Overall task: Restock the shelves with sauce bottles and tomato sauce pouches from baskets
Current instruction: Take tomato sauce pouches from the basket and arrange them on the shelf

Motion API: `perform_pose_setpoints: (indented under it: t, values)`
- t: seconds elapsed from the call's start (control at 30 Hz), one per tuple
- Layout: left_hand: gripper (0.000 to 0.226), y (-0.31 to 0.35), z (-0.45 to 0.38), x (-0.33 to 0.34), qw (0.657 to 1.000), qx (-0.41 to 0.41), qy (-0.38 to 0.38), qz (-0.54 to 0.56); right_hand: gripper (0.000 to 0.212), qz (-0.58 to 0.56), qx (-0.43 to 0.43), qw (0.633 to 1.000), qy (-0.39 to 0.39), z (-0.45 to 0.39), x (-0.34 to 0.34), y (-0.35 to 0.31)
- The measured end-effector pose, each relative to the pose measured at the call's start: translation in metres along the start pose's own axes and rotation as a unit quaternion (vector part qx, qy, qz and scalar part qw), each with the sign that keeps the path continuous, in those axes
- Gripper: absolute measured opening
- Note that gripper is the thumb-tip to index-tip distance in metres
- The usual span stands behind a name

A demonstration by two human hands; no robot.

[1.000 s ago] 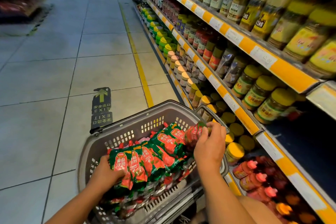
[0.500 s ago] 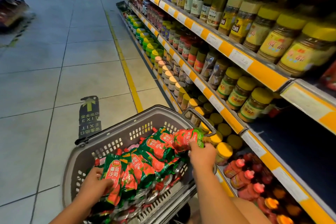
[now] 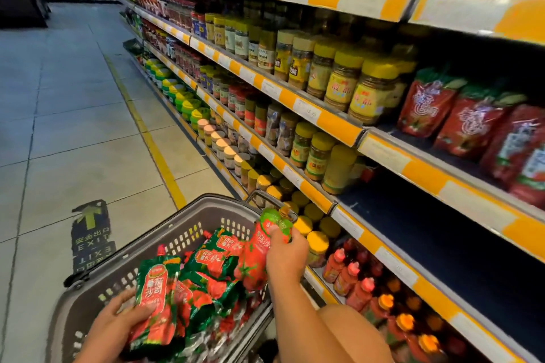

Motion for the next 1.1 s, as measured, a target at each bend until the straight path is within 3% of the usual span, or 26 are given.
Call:
perform_pose_setpoints:
  t: [0.17,0.27,0.4,0.5,0.67,0.8,0.93,1.1]
  values:
    - [0.059,0.027,0.038,0.016,0.998,0.036,-0.043,-0.011,0.07,-0.065,0.002,0.998,0.025,0.009,-0.024,-0.007]
    - [0.069,0.038,0.052,0.021,0.996,0.051,-0.076,-0.012,0.088,-0.104,-0.009,0.993,0.054,0.014,-0.043,-0.009]
    - [0.055,0.055,0.087,0.037,0.987,0.089,-0.134,-0.029,0.028,-0.16,0.017,0.984,0.075,0.022,-0.089,-0.022]
    - [0.051,0.068,0.12,0.054,0.979,0.117,-0.16,-0.052,0.049,-0.18,-0.013,0.979,0.095,0.028,-0.122,-0.026]
    - [0.046,0.078,0.168,0.091,0.965,0.148,-0.208,-0.066,0.016,-0.265,-0.073,0.956,0.101,0.037,-0.192,-0.049]
    - [0.029,0.077,0.198,0.118,0.925,0.232,-0.277,-0.121,0.01,-0.306,-0.103,0.938,0.128,0.047,-0.255,-0.069]
    - [0.058,0.071,0.229,0.167,0.928,0.234,-0.258,-0.135,0.006,-0.331,-0.132,0.922,0.154,0.06,-0.321,-0.074]
    - [0.063,0.054,0.261,0.228,0.909,0.207,-0.303,-0.2,0.007,-0.387,-0.141,0.889,0.2,0.072,-0.388,-0.051]
Point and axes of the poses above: each hand's wrist, its own z-axis away from the middle knuckle, its own x-axis out of the palm, y = z × x, the point moved 1 cm from there along -z, towards the middle knuckle, and after that the axes turned 7 degrees about -x, right-handed, at the moved point
